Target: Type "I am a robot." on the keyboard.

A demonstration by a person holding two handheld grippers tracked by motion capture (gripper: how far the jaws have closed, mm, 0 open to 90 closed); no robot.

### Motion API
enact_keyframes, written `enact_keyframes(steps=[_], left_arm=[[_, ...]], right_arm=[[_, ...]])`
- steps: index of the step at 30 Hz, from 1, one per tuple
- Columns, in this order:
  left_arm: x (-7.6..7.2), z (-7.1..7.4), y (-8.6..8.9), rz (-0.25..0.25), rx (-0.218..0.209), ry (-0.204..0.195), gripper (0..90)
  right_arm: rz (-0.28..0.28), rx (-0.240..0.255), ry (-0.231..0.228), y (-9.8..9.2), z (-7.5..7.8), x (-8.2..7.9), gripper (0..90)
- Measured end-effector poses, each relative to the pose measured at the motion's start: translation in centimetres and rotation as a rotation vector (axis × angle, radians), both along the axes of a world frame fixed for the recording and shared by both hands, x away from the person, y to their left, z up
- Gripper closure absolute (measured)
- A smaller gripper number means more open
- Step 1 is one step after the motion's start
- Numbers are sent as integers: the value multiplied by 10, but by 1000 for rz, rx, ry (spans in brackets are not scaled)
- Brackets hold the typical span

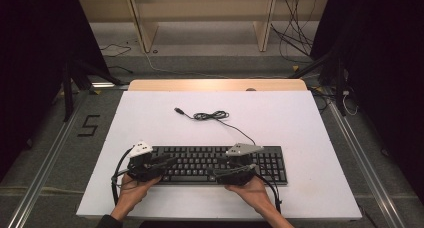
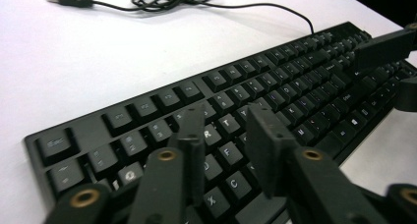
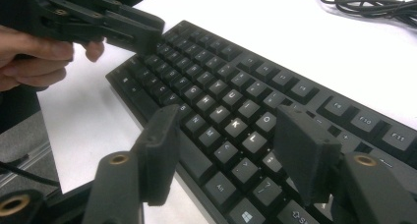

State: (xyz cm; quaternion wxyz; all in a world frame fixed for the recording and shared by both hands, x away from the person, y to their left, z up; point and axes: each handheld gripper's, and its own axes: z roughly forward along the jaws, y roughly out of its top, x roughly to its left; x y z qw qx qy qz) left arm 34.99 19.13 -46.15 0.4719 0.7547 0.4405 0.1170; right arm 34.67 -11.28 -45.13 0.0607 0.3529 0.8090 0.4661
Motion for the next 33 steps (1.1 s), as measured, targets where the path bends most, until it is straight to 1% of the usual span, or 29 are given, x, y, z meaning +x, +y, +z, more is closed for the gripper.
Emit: enact_keyframes(steps=[1, 2, 4, 8, 9, 10, 12, 16, 19, 20, 21, 23, 24, 25, 28, 33], left_arm=[[3, -1, -3, -17, 9, 5, 714], [3, -1, -3, -17, 9, 5, 733], [7, -3, -8, -29, 29, 9, 760], [12, -5, -13, -29, 40, 24, 818], [13, -6, -13, -38, 51, 26, 825], [15, -6, -14, -33, 47, 29, 831], [17, -7, -15, -36, 58, 35, 848], [21, -9, -17, -34, 65, 42, 881], [23, -10, -19, -34, 70, 45, 888], [24, -10, -19, -38, 79, 48, 888], [25, -12, -20, -37, 84, 59, 888], [26, -13, -21, -39, 87, 60, 888], [27, -13, -21, -40, 93, 68, 888], [28, -14, -21, -37, 92, 67, 888], [30, -16, -22, -38, 104, 80, 889], [31, -18, -23, -32, 109, 83, 889]], right_arm=[[3, 1, 2, -1, 0, 0, 434], [1, 1, 1, -1, 0, 0, 431], [-3, -1, 1, -3, 0, -1, 423], [-6, 4, 0, -4, 1, -1, 408], [-7, 4, -4, -5, 1, -1, 405], [-7, 4, -5, -5, 1, -1, 401], [-6, 7, -4, -5, 1, -2, 399], [0, 5, -4, -5, 1, -2, 394], [0, 4, -2, -4, 1, -3, 389], [0, 5, -3, -4, 1, -3, 387], [0, 5, -3, -4, 2, -3, 386], [-1, 7, -4, -4, 2, -3, 384], [-4, 8, -6, -4, 2, -3, 383], [-5, 8, -10, -5, 2, -3, 380], [-6, 11, -10, -4, 2, -3, 374], [-4, 16, -13, -5, 3, -3, 366]])
